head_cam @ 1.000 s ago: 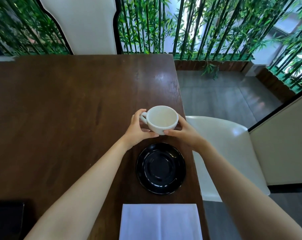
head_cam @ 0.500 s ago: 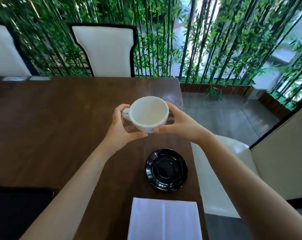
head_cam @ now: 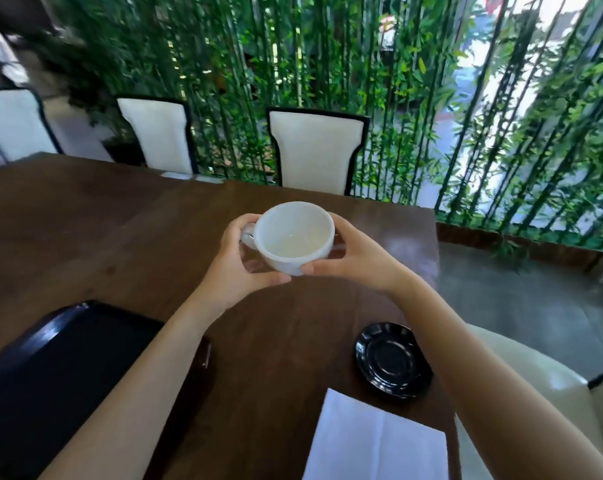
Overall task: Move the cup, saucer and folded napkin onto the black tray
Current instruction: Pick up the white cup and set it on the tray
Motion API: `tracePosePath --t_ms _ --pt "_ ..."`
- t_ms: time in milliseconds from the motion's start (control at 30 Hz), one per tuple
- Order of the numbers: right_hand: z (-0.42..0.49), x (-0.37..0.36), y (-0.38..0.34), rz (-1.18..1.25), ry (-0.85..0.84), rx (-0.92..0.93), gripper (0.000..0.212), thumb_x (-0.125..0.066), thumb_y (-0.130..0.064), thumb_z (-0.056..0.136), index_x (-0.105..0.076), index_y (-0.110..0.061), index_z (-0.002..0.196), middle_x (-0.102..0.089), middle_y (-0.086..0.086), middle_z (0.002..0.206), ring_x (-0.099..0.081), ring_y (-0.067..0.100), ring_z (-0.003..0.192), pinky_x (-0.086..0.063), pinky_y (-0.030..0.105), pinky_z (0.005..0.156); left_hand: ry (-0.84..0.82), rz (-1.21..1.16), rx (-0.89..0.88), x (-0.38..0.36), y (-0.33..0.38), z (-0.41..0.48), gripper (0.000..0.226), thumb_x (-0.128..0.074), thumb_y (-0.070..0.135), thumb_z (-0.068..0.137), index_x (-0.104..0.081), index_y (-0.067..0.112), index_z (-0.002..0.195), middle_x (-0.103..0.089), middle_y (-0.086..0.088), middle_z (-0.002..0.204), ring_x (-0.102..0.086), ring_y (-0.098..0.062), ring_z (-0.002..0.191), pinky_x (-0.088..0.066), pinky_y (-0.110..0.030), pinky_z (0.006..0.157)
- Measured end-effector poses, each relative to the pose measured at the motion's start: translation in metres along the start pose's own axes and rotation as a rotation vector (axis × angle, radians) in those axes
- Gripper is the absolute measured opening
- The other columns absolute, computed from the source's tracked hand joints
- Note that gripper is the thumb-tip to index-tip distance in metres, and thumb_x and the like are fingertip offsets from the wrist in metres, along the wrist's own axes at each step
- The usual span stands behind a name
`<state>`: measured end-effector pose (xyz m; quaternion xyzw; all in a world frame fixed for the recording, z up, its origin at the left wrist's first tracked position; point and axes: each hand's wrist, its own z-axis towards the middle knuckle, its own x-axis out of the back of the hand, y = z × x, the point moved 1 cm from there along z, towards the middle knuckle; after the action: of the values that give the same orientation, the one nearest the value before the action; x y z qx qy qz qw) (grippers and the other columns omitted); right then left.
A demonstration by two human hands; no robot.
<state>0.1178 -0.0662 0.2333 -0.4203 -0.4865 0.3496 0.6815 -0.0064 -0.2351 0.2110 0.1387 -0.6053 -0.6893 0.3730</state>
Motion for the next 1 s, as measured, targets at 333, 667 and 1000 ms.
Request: tracePosePath --t_ms 333,667,1000 --pt "0.043 -0.125 -0.028 0.06 -0.238 0.063 0.073 -0.082 -0.03 0.068 -0.039 -0.038 0.125 -0.052 -0.026 0.117 -0.052 -0.02 0.099 -0.042 -0.002 0.072 0.197 -0.008 0.1 0.117 -0.022 -0.084 0.082 -0.086 0.011 0.058 -0.041 0.048 0.116 -0.036 0.001 0.141 -0.046 -0.013 0.126 -0.051 -0.034 0.096" --pt "0.093 -0.261 -0.023 0.102 -0.374 -0.022 0.076 -0.083 -0.029 0.066 -0.042 -0.045 0.127 -0.043 -0.01 0.135 -0.044 -0.005 0.121 -0.043 0.017 0.099 0.313 0.112 0.198 0.228 -0.085 -0.133 0.082 -0.087 0.012 0.06 -0.038 0.045 0.118 -0.033 0.004 0.138 -0.045 -0.01 0.122 -0.05 -0.023 0.092" --pt "0.136 -0.38 0.035 0.257 -0.383 -0.23 0.074 -0.082 -0.025 0.068 -0.039 -0.052 0.123 -0.048 -0.017 0.128 -0.05 -0.004 0.114 -0.049 0.01 0.085 0.316 0.223 0.287 0.302 -0.194 -0.145 0.084 -0.085 0.018 0.065 -0.029 0.039 0.125 -0.024 0.01 0.136 -0.036 -0.007 0.121 -0.041 -0.008 0.086"
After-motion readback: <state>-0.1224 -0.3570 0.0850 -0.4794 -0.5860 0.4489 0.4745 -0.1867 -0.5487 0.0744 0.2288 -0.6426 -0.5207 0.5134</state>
